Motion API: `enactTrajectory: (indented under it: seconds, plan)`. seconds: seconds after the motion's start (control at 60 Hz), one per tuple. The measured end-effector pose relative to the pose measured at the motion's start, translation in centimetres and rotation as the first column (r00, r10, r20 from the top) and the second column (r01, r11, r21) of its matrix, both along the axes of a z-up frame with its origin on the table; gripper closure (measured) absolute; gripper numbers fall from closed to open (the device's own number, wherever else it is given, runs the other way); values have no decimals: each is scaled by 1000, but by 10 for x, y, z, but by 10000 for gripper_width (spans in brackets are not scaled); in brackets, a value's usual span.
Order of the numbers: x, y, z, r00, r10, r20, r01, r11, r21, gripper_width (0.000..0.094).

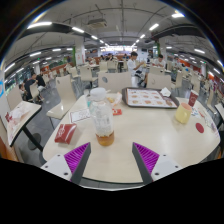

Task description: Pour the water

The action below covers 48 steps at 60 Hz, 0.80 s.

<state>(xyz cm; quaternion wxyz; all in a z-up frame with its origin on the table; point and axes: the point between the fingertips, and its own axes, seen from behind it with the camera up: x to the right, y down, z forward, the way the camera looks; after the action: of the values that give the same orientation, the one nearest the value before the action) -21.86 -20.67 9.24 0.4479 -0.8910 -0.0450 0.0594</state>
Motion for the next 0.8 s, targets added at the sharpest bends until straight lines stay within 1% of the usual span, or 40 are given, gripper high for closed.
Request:
enactTrajectory:
  seconds: [0.117,0.183,0.3,0.367,0.433,0.5,0.517,0.533,0.567,0.683,0.733,0.75,0.8]
  plan:
    - [-35,44,1,1000,6,11,-7,996,90,88]
    - [-43,69,-3,1000,3,22,-5,992,125,89]
    - [-45,99,-15,999,-21,33,16,987,157,88]
    - [-45,113,-23,999,-31,33,25,985,173,105]
    - [-47,120,-27,999,-28,33,21,982,186,177]
    - [-47,127,-26,999,-35,32,28,978,207,310]
    - [-47,128,-25,999,-39,30,32,977,212,364]
    - [-47,129,-24,999,-43,28,36,976,217,380]
    - [-46,130,-26,999,-49,24,43,976,214,383]
    - [-47,130,-24,999,-45,25,38,976,213,449]
    - [-49,130,-23,999,-35,22,29,978,206,478]
    - [-50,130,-23,999,-31,19,26,979,203,501]
    - [-48,127,-20,1000,-20,5,19,981,195,507]
